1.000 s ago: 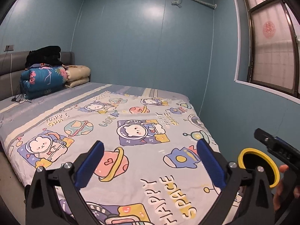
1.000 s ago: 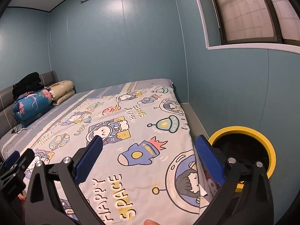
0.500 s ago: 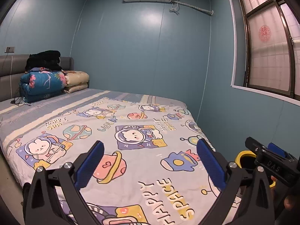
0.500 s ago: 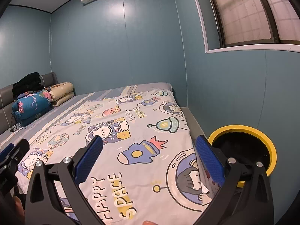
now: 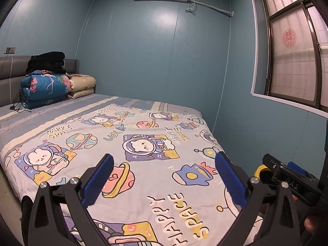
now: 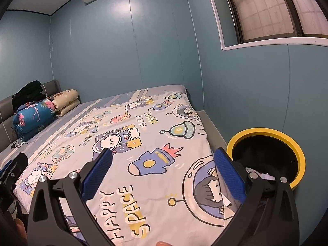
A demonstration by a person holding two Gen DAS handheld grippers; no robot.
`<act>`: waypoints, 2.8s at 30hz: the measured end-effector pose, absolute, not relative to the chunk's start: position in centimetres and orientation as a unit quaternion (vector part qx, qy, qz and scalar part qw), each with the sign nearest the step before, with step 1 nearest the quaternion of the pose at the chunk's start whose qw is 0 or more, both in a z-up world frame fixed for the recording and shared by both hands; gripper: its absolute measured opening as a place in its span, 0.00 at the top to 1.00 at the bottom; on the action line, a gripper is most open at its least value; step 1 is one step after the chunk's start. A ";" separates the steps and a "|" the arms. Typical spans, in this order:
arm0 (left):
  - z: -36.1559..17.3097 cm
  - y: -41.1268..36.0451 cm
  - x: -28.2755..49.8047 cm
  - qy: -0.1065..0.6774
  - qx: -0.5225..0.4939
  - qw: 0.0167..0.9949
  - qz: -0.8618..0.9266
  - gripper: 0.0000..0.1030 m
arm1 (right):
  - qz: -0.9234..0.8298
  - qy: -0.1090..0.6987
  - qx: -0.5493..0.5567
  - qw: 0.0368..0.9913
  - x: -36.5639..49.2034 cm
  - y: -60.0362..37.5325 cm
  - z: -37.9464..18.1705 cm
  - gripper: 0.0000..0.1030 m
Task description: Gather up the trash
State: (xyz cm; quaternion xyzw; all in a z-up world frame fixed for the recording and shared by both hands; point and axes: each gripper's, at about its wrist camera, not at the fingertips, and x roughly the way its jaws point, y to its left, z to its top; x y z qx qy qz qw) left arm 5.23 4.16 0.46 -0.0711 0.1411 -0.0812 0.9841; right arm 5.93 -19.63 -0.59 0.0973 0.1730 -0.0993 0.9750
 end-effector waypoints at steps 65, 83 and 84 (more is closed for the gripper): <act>-0.2 3.3 5.7 0.154 -0.056 0.983 -0.084 0.08 | -0.097 0.209 0.119 0.966 6.6 -20.3 -2.2 0.08; -0.5 3.4 5.7 0.156 -0.054 0.983 -0.083 0.08 | -0.096 0.216 0.122 0.964 6.8 -20.1 -2.6 0.08; -0.5 3.4 5.7 0.157 -0.054 0.983 -0.082 0.08 | -0.096 0.216 0.121 0.964 6.8 -20.1 -2.6 0.08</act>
